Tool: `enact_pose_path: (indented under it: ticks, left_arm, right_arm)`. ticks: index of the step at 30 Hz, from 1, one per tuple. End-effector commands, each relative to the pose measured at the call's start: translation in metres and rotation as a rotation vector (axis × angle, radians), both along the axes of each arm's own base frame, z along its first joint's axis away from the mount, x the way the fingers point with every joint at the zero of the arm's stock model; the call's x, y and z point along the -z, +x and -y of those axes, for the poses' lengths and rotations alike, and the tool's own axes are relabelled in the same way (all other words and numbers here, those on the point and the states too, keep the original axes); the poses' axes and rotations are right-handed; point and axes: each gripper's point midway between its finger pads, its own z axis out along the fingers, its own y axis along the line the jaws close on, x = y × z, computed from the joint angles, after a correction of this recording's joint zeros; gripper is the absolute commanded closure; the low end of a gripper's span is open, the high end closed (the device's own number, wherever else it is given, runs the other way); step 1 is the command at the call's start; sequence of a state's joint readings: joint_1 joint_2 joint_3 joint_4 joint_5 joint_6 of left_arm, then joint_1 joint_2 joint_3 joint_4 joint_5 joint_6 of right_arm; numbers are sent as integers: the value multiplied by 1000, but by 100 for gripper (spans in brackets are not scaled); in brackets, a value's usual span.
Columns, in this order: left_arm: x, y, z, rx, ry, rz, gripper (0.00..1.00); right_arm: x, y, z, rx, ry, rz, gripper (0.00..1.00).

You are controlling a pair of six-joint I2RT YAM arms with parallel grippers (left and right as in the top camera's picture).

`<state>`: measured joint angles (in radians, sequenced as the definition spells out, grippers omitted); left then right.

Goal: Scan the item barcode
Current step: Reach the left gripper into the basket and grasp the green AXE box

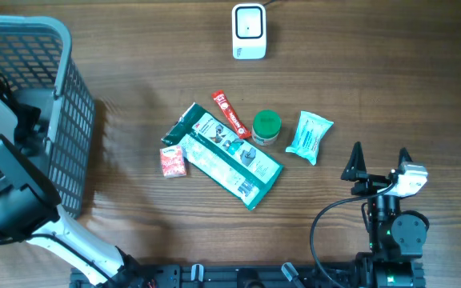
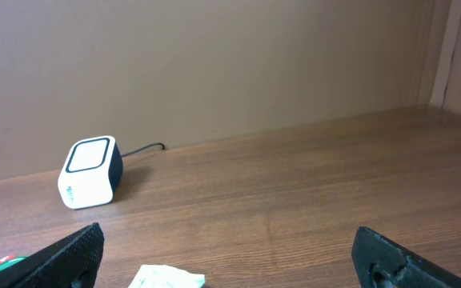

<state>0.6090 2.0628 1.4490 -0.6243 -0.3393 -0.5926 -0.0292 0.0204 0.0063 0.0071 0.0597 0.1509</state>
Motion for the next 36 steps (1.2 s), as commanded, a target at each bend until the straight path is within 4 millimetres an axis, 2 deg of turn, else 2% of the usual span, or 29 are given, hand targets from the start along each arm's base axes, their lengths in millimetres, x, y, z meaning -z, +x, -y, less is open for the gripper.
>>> enact_pose_path:
  ticks: [1, 5, 6, 7, 11, 13, 18, 20, 22, 25, 26, 29, 31, 34, 36]
  left_arm:
    - [36, -6, 5, -2, -49, -41, 0]
    - [31, 5, -3, 13, -13, 1, 0]
    - [31, 5, -3, 13, -13, 1, 8]
    - [31, 5, -2, 14, -14, 0, 26]
    - [31, 9, 11, 93, -19, -44, 79]
    - [26, 12, 21, 115, -8, -68, 96]
    - [6, 31, 56, 205, 0, -66, 96]
    - [-3, 37, 64, 225, 24, -64, 96]
    - [-27, 34, 53, 199, 88, -47, 96]
    - [-61, 25, 17, 103, 244, -23, 96]
    - [-68, 27, 7, 78, 282, 3, 96]
    - [-80, 45, -9, 52, 345, 110, 96]
    - [-80, 57, -15, 45, 373, 161, 96]
    - [-62, 69, -21, 47, 379, 181, 96]
    - [-43, 69, -24, 44, 369, 162, 96]
  right_arm:
    - [-2, 0, -1, -7, -17, 7, 0]
    - [-2, 0, -1, -7, -18, 7, 0]
    - [-2, 0, -1, -7, -17, 7, 0]
    - [-2, 0, -1, -7, -17, 7, 0]
    - [-2, 0, -1, -7, -17, 7, 0]
    - [-2, 0, -1, -7, -17, 7, 0]
    - [-2, 0, -1, -7, -18, 7, 0]
    - [-2, 0, -1, -7, -17, 7, 0]
    - [-2, 0, -1, -7, -17, 7, 0]
    - [-2, 0, -1, -7, -17, 7, 0]
    - [-2, 0, -1, -7, -17, 7, 0]
    - [-2, 0, -1, -7, -17, 7, 0]
    - [-2, 0, -1, -7, -18, 7, 0]
    - [-2, 0, -1, -7, -17, 7, 0]
    - [-2, 0, -1, -7, -17, 7, 1]
